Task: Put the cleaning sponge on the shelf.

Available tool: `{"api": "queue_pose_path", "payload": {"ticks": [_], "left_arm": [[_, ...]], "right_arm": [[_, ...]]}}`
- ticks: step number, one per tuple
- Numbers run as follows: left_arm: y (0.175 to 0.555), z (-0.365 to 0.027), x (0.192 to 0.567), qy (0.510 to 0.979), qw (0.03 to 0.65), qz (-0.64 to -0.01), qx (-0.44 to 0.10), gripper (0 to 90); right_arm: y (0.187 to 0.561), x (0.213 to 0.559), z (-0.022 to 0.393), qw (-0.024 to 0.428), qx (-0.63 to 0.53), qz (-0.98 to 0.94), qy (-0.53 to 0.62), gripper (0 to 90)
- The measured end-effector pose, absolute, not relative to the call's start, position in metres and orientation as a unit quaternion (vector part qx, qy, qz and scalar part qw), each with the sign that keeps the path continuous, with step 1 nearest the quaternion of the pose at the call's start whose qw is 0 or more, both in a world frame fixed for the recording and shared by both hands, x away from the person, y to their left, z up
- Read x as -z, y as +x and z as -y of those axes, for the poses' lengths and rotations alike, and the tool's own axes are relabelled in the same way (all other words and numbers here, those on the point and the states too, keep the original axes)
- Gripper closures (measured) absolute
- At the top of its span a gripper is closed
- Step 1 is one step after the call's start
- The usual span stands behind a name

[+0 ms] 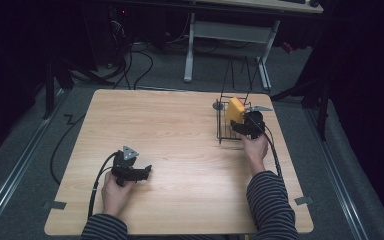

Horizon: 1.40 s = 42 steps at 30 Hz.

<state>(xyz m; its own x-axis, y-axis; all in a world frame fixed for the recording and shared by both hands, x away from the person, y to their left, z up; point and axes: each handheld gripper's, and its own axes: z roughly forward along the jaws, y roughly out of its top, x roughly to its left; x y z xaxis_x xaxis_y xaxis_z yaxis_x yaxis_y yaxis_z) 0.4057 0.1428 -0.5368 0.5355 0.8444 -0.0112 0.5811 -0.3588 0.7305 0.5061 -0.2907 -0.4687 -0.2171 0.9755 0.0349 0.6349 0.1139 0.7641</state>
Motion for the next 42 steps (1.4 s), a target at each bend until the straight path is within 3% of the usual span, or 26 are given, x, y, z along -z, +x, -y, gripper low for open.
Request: {"api": "queue_pose_path", "payload": {"ticks": [5, 12, 19, 42], "left_arm": [[0.406, -0.143, 0.537, 0.803, 0.351, -0.444, -0.188, 15.8], [0.406, -0.143, 0.537, 0.803, 0.351, -0.444, -0.188, 15.8], [0.406, -0.143, 0.537, 0.803, 0.351, -0.444, -0.188, 15.8], [0.406, -0.143, 0.537, 0.803, 0.351, -0.444, -0.188, 15.8]], "right_arm": [[0.497, 0.459, 0.294, 0.242, -0.351, -0.708, 0.563, 29.5], [0.482, 0.447, 0.297, 0.266, -0.358, -0.702, 0.555, 31.0], [0.467, 0.442, 0.305, 0.258, -0.369, -0.702, 0.552, 29.3], [0.408, 0.412, 0.301, 0.241, -0.455, -0.694, 0.503, 36.3]]}}
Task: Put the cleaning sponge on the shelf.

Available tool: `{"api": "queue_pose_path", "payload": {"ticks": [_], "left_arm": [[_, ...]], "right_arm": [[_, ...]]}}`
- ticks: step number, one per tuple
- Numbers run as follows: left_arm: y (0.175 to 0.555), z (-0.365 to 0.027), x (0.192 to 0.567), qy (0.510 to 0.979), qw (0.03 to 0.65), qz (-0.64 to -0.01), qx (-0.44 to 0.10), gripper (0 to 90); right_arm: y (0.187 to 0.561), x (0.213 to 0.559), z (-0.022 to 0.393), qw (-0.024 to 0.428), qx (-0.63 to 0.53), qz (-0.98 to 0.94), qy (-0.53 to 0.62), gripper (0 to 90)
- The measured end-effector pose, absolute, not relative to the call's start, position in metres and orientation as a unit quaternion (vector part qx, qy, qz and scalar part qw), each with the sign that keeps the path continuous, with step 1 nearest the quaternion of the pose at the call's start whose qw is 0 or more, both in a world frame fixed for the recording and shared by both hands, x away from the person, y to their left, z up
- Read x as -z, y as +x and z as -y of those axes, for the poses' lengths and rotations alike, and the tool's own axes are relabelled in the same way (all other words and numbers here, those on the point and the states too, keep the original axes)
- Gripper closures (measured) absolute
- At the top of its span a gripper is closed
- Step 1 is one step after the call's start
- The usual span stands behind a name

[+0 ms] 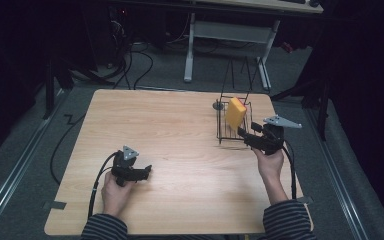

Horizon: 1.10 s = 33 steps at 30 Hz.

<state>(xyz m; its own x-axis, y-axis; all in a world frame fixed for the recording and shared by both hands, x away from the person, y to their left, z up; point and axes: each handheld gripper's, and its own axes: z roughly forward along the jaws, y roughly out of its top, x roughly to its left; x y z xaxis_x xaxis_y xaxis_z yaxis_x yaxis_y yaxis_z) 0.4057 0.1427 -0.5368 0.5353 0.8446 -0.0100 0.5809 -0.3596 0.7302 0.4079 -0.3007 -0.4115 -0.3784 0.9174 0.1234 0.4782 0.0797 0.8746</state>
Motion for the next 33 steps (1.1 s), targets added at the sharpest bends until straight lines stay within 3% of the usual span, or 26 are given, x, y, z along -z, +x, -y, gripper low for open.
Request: {"api": "queue_pose_path", "payload": {"ticks": [33], "left_arm": [[0.406, -0.143, 0.537, 0.803, 0.351, -0.444, -0.188, 15.8]], "right_arm": [[0.349, 0.410, 0.309, 0.224, -0.519, -0.676, 0.473, 37.9]]}}
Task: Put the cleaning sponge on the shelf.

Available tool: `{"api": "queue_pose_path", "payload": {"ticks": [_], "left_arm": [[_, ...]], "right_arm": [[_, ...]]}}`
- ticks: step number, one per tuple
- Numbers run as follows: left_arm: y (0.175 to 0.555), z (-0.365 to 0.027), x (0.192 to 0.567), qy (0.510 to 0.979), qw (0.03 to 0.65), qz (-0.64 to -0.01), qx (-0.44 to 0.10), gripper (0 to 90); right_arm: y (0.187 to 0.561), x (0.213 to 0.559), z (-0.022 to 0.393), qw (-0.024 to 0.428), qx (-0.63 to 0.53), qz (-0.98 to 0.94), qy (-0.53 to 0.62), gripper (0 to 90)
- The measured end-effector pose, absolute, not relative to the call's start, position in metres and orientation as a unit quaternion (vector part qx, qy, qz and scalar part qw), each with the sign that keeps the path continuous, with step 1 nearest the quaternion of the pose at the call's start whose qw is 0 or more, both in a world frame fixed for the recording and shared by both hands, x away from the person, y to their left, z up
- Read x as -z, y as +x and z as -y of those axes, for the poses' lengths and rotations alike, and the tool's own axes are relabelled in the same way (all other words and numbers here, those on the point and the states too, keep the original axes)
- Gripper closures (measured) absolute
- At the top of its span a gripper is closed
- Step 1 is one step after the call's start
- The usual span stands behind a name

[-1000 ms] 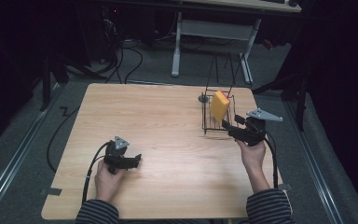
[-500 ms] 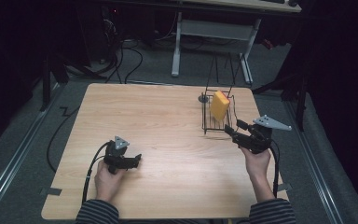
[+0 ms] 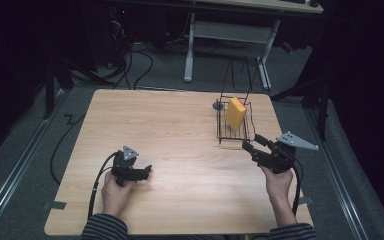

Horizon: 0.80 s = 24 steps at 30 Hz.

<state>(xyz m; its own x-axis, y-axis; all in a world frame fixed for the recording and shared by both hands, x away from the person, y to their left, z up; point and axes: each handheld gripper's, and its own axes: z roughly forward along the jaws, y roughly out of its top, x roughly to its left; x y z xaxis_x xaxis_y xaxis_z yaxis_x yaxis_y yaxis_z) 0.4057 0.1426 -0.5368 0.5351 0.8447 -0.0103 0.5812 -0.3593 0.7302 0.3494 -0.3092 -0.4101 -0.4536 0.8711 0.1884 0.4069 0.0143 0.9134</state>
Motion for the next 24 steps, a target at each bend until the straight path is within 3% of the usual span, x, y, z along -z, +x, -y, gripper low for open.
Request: {"api": "queue_pose_path", "payload": {"ticks": [24], "left_arm": [[0.406, -0.143, 0.537, 0.803, 0.351, -0.444, -0.188, 15.8]], "right_arm": [[0.344, 0.439, 0.289, 0.183, -0.542, -0.676, 0.464, 38.5]]}}
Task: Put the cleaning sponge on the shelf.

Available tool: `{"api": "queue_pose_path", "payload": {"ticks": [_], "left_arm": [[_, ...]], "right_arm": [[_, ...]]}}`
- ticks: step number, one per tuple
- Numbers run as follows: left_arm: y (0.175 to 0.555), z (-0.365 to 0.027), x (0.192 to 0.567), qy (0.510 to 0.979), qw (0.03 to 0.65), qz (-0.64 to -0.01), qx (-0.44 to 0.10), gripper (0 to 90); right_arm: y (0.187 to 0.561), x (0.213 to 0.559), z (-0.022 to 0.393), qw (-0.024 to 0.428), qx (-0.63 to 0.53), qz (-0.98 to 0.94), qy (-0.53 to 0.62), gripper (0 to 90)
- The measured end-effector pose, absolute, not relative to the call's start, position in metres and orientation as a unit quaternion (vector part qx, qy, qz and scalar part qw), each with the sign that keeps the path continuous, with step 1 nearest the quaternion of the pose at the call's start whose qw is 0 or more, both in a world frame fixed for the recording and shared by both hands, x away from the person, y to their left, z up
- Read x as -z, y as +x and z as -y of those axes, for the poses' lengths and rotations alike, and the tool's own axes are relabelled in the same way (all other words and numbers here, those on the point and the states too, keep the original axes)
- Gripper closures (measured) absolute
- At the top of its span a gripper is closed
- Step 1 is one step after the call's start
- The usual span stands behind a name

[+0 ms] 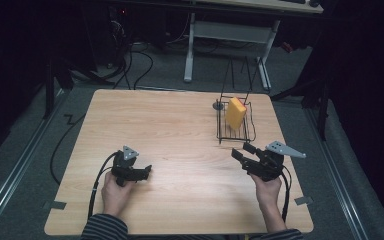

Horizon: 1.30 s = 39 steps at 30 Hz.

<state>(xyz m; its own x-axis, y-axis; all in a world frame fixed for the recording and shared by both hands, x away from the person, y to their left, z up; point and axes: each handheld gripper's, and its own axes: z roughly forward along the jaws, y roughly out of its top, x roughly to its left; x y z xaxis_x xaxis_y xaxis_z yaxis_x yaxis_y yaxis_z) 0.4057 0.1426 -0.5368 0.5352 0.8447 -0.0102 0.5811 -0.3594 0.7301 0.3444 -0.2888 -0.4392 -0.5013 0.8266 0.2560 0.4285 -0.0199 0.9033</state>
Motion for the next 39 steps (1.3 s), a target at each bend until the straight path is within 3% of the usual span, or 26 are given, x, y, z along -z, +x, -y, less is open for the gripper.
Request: {"api": "queue_pose_path", "payload": {"ticks": [39], "left_arm": [[0.406, -0.143, 0.537, 0.803, 0.351, -0.444, -0.188, 15.8]], "right_arm": [[0.367, 0.490, 0.260, 0.146, -0.494, -0.705, 0.488, 39.6]]}}
